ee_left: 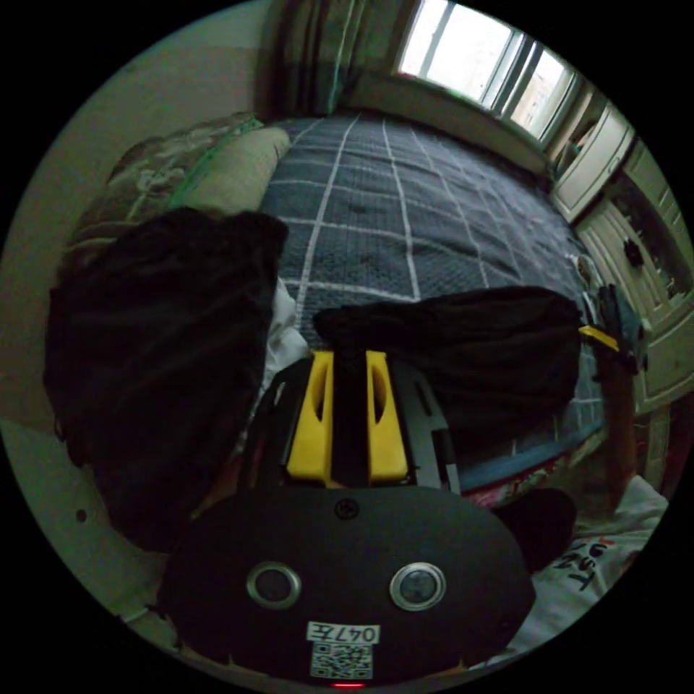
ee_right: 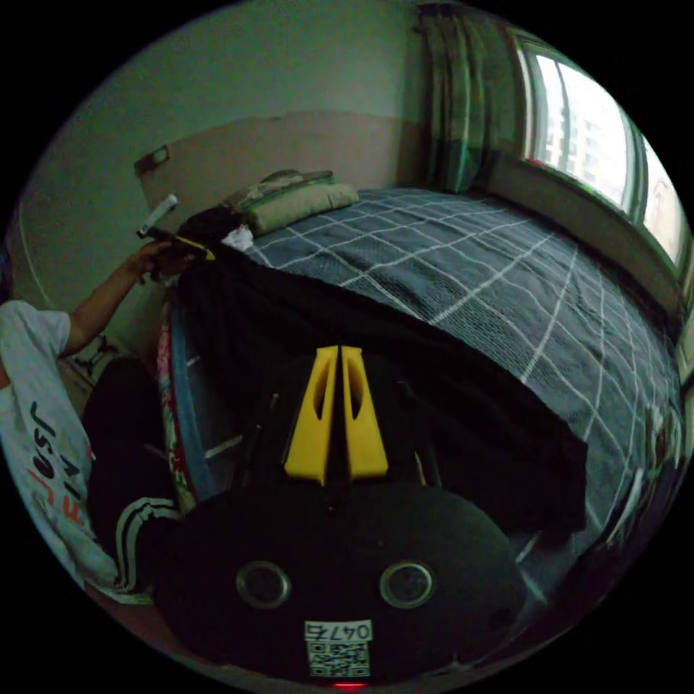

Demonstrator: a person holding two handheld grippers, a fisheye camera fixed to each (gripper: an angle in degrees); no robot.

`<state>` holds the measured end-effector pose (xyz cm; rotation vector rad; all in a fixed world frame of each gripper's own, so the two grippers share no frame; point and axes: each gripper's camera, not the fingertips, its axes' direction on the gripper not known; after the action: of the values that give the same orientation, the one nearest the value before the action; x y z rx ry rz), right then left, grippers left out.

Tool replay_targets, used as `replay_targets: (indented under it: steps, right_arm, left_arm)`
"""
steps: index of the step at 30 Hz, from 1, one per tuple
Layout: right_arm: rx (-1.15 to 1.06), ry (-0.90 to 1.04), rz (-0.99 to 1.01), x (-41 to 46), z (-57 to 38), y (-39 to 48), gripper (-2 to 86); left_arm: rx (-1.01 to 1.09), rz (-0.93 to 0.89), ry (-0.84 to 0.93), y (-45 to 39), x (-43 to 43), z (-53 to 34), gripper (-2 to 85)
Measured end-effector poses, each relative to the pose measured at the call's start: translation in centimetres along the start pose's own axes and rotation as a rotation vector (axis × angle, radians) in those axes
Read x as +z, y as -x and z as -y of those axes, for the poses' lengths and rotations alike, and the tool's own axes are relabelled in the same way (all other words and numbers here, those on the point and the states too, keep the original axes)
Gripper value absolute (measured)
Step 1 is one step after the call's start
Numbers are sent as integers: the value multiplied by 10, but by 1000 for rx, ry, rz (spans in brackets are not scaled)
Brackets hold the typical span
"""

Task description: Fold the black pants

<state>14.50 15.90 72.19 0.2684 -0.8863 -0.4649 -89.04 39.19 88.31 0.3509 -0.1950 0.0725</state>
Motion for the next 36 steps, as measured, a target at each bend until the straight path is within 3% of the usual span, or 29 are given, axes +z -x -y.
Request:
replay_targets:
  steps: [4, 6, 9, 11, 15, 17, 22, 25, 28, 31, 36]
  right_arm:
    - [-82, 176, 82, 35, 27, -40, -4]
    - [-143, 286, 200, 50, 32, -48, -4]
    - [-192, 387, 265, 64, 40, -61, -5]
    - [-141, 355, 274, 59, 49, -78, -5]
    - [270, 138, 51, 24, 50, -129, -5]
    - [337, 8, 41, 0, 40, -130, -5]
    - [77, -31, 169, -65, 0, -62, 3]
    - [-95, 18, 226, -91, -36, -3, 1]
    - [-209, 159, 172, -94, -71, 48, 2]
    - [-262, 252, 168, -105, -106, 83, 1]
    - [-234, 206, 89, -159, -138, 98, 8]
  left_arm:
    - [-27, 168, -162, -24, -44, 11, 1]
    - [43, 96, -196, -43, -52, 18, -5]
    - [258, -170, -140, -91, -34, 39, -8]
    - [425, -389, -43, -136, 2, 61, -8]
    - [539, -473, 115, -208, 72, 102, -9]
    - [542, -535, 211, -247, 119, 131, -9]
    - [369, -318, 237, -274, 174, 181, -9]
    - [297, -374, 157, -278, 173, 199, -9]
    - [238, -314, 82, -287, 166, 210, -9]
    - [309, -331, 79, -312, 157, 206, -10]
    - [606, -491, 181, -394, 155, 162, -10]
